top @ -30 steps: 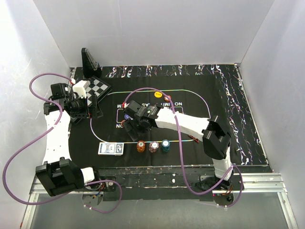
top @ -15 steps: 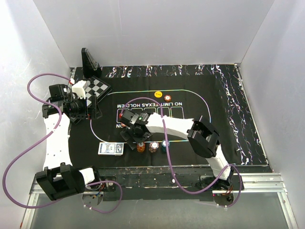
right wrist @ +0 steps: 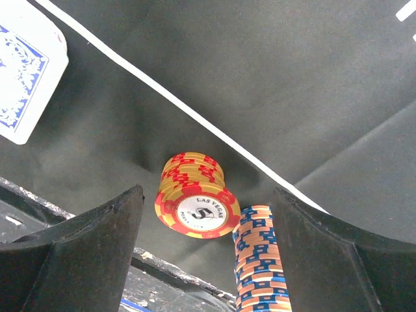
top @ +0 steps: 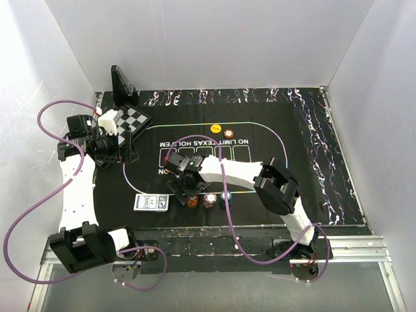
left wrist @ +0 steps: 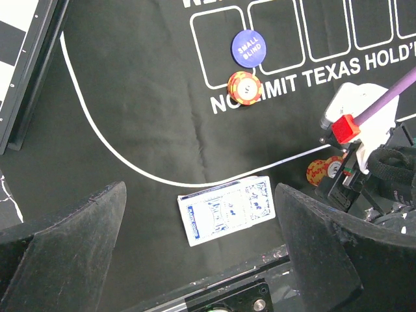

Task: Distribute texas hold em gaming equipment

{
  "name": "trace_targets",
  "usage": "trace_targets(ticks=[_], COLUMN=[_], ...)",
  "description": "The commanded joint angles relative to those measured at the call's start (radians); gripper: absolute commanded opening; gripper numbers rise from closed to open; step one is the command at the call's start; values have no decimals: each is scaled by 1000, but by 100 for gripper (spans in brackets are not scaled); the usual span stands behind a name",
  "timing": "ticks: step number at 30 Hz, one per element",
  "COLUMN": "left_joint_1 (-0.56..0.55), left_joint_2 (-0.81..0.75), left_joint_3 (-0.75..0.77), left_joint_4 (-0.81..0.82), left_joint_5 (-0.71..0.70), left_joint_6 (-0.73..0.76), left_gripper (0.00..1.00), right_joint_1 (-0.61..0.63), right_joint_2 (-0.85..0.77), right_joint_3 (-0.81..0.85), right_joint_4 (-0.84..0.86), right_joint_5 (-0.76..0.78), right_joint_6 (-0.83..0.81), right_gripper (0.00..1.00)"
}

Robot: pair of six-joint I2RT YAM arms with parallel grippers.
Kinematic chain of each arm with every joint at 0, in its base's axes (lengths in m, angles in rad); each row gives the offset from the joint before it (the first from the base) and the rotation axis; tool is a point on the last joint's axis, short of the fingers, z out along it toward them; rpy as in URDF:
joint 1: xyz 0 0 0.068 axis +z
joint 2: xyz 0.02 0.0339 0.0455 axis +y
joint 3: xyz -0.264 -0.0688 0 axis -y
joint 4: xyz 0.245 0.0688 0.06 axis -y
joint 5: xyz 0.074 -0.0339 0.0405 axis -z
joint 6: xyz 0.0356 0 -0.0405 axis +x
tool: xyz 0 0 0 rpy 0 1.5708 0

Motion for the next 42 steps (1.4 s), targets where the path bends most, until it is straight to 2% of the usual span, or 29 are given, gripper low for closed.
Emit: trace_targets(ticks=[1, 9, 20, 42], left_joint_1=[8, 8, 11, 13], left_joint_2=[-19, -19, -31, -48], left_joint_3=[-1, 3, -6, -12], left_joint_4=[1, 2, -1, -7], left_joint_5=[-6, -12, -20, -17], left_joint_6=[11, 11, 20, 37], left_gripper=[100, 100, 100, 100], right_joint_1=[9, 11, 11, -6], right_joint_2=[19, 19, 2, -103], right_joint_3=[-8, -13, -11, 76], right_joint_4=[18, 27, 19, -50], right_joint_5=[-13, -21, -12, 34], right_joint_6=[10, 23, 39, 38], right_gripper=[84, 74, 55, 45])
